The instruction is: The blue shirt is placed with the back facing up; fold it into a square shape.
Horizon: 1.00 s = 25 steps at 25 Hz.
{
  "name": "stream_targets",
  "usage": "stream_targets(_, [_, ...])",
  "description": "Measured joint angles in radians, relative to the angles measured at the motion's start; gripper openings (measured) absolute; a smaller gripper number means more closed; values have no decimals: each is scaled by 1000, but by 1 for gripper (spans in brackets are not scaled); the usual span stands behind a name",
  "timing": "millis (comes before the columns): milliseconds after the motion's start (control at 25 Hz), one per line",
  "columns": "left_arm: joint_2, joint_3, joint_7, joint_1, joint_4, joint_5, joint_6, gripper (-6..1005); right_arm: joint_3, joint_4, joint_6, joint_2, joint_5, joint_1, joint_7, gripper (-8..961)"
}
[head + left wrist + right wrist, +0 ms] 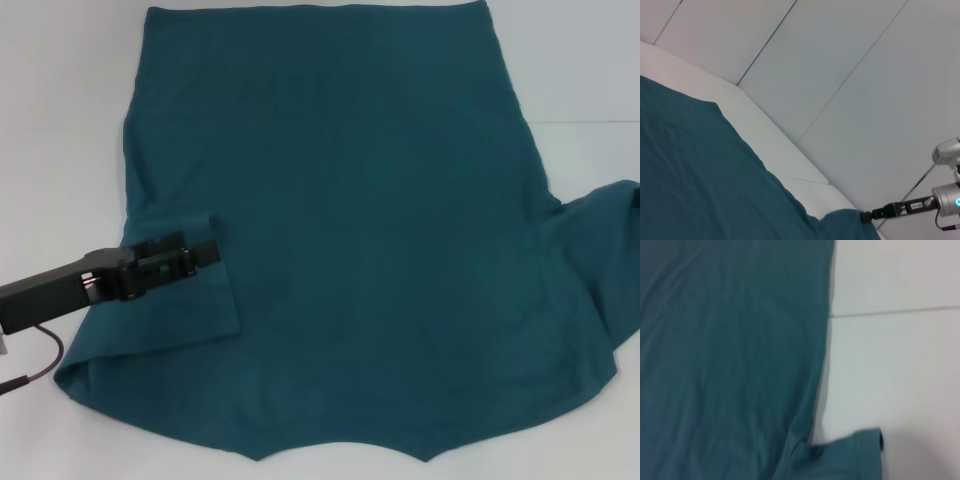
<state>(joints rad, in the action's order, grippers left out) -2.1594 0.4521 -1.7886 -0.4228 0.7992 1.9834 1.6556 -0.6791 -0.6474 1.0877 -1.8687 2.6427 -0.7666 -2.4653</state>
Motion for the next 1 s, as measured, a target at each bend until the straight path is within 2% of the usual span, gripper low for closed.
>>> stream_targets(200, [0,-2,-4,2,0,0,-1,911,-3,0,18,16,12,-21,0,13])
stream_targets(360, [0,-2,-4,2,0,0,-9,910,-4,4,54,16,13,-34,-1,12])
stream_targets(840, [-1,-1,-5,-5,-9,0,-17,909,-8,10,207,-19,7,-94,-42,12])
stream_targets(1000, [-2,-1,-13,-5,-11,-1,-29,909,-51,11,220,-36,10,-128,-96,12])
